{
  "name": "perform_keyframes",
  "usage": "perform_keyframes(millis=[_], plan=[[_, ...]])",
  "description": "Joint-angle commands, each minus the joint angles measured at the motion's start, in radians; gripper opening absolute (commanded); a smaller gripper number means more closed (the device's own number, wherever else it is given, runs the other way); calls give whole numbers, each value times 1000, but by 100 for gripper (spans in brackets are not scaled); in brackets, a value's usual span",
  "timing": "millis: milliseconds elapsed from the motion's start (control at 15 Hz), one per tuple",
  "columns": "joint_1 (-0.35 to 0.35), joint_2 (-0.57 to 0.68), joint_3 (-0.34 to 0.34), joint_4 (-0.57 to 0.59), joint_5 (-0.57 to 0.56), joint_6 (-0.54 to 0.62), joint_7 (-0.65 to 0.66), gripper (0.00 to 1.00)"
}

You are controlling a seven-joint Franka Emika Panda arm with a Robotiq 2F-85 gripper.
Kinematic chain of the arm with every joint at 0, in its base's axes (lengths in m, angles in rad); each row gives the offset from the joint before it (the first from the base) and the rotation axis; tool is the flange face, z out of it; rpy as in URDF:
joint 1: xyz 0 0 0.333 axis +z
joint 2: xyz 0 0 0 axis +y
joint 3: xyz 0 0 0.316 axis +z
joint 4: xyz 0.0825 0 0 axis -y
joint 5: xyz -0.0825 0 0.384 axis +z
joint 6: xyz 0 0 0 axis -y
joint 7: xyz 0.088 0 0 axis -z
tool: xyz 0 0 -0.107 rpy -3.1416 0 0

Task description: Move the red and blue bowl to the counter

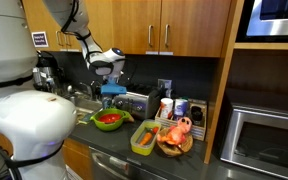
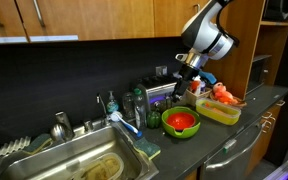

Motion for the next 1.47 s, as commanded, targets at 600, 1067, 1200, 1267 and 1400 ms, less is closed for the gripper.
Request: perform_keyframes(millis=[600, 1067, 1200, 1267, 1400], plan=[[28, 7, 22, -106, 297, 214, 80, 100], [27, 51, 23, -130, 141, 240, 354, 100], [25, 58, 21, -139, 45, 243, 461, 100], [24, 65, 20, -142, -16, 246, 527, 100], [18, 69, 14, -154, -153, 242, 661, 100]])
